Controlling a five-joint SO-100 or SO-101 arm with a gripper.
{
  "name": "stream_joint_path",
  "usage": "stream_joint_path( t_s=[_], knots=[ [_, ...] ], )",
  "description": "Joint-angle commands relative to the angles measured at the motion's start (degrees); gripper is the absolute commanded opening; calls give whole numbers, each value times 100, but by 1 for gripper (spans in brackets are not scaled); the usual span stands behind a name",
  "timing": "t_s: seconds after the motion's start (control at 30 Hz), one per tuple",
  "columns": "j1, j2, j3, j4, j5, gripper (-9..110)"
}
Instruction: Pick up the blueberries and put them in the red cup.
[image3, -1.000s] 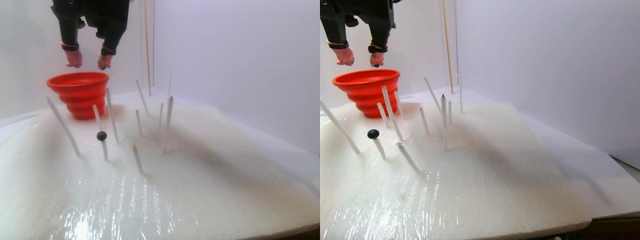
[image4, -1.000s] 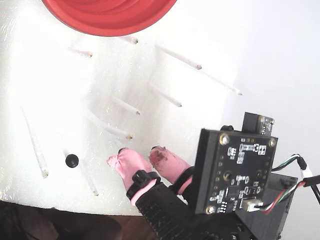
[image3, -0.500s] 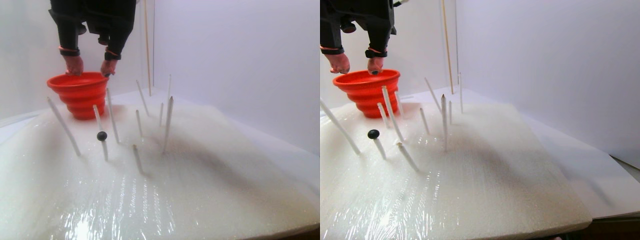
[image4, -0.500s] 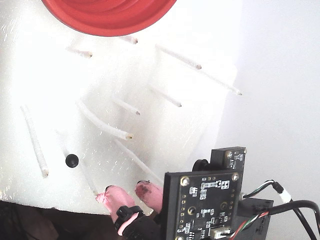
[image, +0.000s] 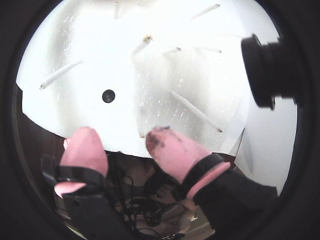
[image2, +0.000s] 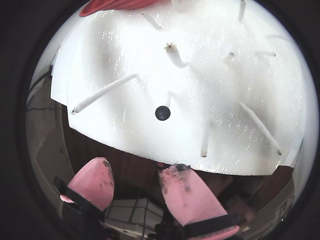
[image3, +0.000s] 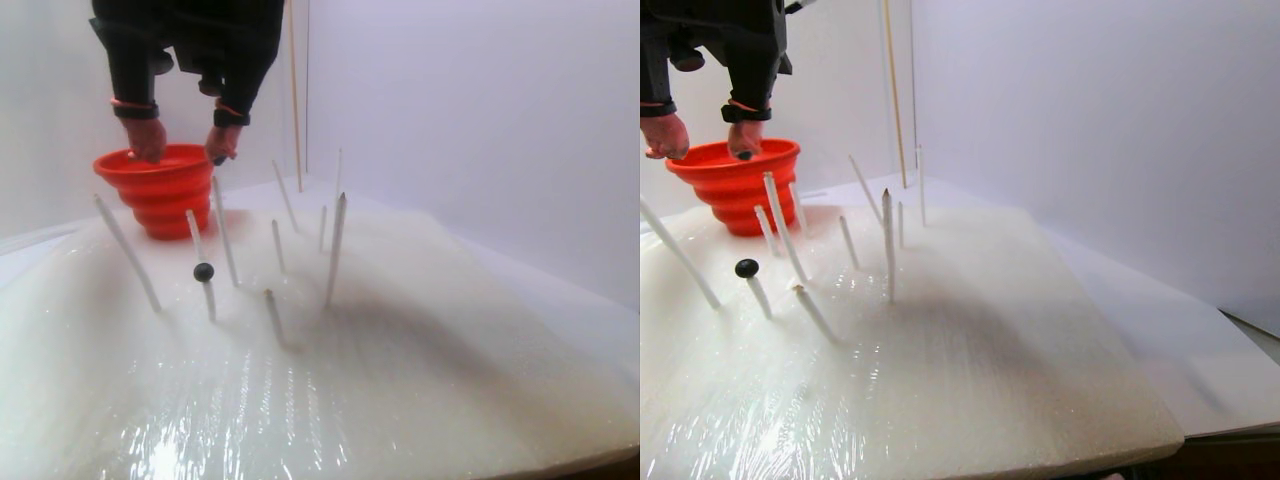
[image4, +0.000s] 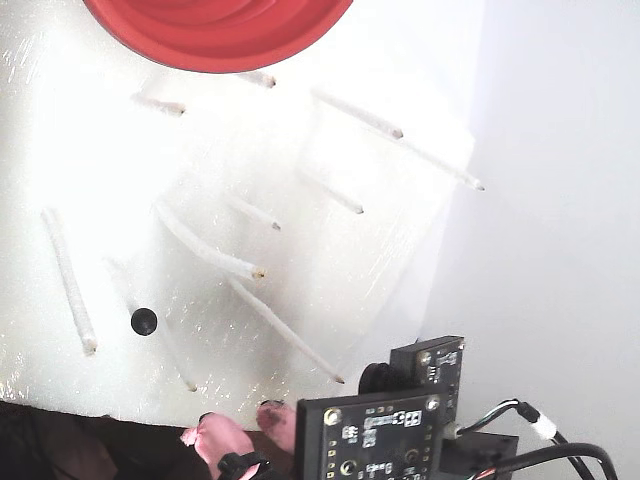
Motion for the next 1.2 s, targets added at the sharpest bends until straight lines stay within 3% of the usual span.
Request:
stream_joint_path(
  t_s=[0.0,1.17],
  knots=[
    [44,264,44,9,-53,18],
    [167,-2127,580,-2250,-123,18]
  ],
)
